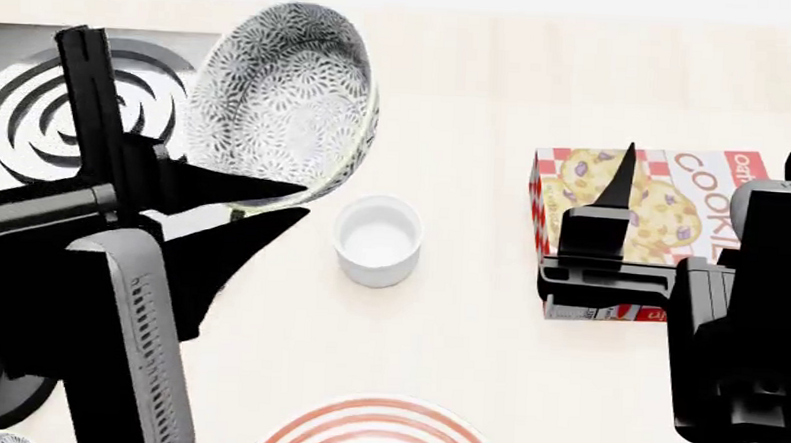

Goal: Pick the akita bowl on the stove and place it on the plate.

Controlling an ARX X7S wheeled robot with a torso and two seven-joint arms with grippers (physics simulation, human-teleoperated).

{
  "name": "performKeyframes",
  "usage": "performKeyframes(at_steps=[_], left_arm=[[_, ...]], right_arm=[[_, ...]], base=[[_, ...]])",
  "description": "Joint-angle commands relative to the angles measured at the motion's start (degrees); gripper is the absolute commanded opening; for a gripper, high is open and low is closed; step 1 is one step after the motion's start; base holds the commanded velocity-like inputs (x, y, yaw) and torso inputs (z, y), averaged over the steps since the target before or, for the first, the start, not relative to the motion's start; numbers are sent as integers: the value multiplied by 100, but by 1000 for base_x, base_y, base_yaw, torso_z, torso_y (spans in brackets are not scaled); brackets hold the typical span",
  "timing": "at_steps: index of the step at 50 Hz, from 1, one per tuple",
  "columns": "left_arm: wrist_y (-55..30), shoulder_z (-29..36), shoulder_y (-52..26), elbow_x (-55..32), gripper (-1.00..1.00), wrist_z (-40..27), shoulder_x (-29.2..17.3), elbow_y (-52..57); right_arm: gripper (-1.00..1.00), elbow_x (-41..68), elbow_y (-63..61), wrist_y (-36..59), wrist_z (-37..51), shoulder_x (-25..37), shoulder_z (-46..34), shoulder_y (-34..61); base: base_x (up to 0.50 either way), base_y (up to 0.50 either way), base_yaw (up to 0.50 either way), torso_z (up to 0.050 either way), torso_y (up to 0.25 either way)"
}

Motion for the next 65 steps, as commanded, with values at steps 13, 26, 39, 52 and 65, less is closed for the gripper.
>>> performKeyframes(at_steps=[13,26,39,52,65], left_arm=[[153,838,-64,407,-100,846,-396,878],[197,1527,-81,944,-100,1270,-461,1092],[9,2070,-103,1432,-100,1530,-457,1461],[-62,2262,-170,1693,-100,1581,-235,1504],[-228,2526,-15,1938,-100,1485,-16,1514]], right_arm=[[100,42,12,-19,33,22,-11,2],[100,57,12,-43,48,39,-22,-10],[100,85,19,-50,68,49,-20,-8],[100,112,14,-43,94,58,-29,3],[100,123,28,-85,100,74,-40,-13]], base=[[0,0,0,0,1],[0,0,0,0,0],[0,0,0,0,1],[0,0,0,0,0],[0,0,0,0,1]])
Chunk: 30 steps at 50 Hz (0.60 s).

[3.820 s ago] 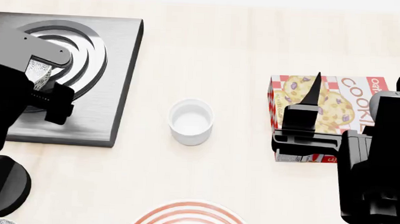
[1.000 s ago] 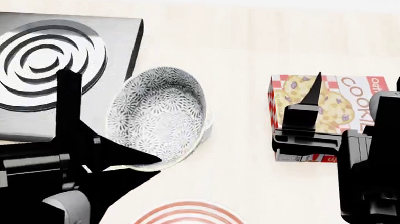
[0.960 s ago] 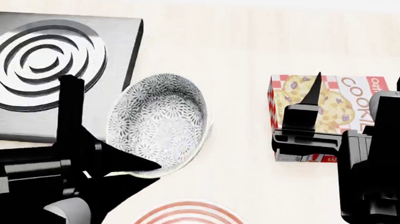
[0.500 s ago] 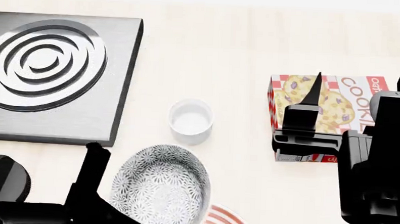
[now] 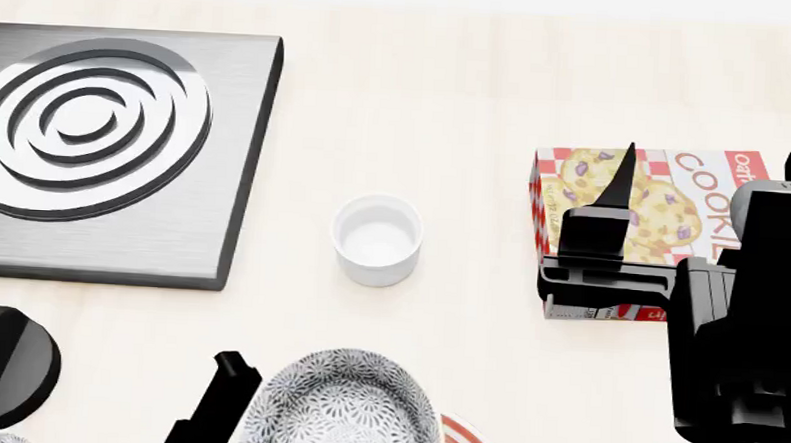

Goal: Pick the akita bowl on the stove and place it on the plate.

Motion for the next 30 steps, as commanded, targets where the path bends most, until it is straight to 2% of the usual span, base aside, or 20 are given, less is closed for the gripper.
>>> performKeyframes(at_steps=[1,30], left_arm=[[-69,174,66,252,-100,-79,161,24],[-93,603,527,622,-100,-423,297,-174]], right_arm=[[100,20,1,-8,18,10,-7,1],[100,68,4,-26,61,40,-26,2]], base=[[0,0,0,0,0],[0,0,0,0,0]])
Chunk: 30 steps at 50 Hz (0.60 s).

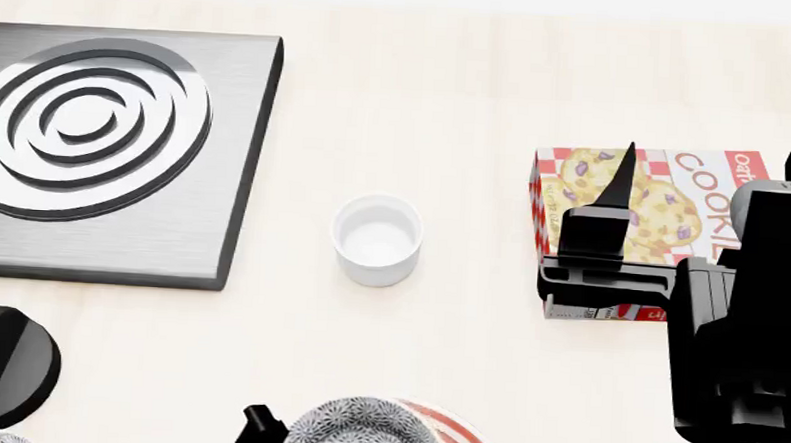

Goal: Pick the akita bowl on the stove and place it on the plate.

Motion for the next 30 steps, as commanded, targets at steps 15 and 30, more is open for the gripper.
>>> performKeyframes(at_steps=[15,30], left_arm=[[90,155,323,236,-100,-365,122,-383],[87,223,384,306,-100,-408,186,-488]], right_arm=[[100,38,4,-29,31,30,-19,-11],[100,60,25,-44,49,42,-30,-2]], base=[[0,0,0,0,1],[0,0,0,0,0]])
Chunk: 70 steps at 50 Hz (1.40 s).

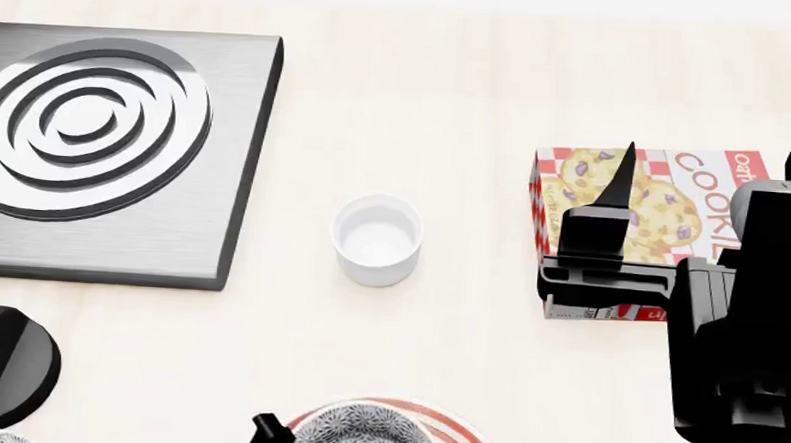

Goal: Pick the akita bowl on the stove and place it on the plate.

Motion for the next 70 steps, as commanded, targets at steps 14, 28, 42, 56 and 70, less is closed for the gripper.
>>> performKeyframes(at_steps=[14,28,42,56,70], left_arm=[[41,150,173,221,-100,-172,43,-123],[16,224,202,298,-100,-166,98,-113],[14,295,272,364,-100,-203,116,-126],[50,332,334,413,-100,-264,96,-178],[13,355,371,442,-100,-270,115,-165]], right_arm=[[100,44,-4,-7,40,24,-15,1],[100,55,13,-38,50,42,-30,-7],[100,98,-8,-6,85,54,-29,13],[100,117,-2,-16,106,68,-41,18],[100,129,17,-46,117,84,-52,10]], base=[[0,0,0,1,1],[0,0,0,0,0],[0,0,0,0,0],[0,0,0,0,1],[0,0,0,0,0]])
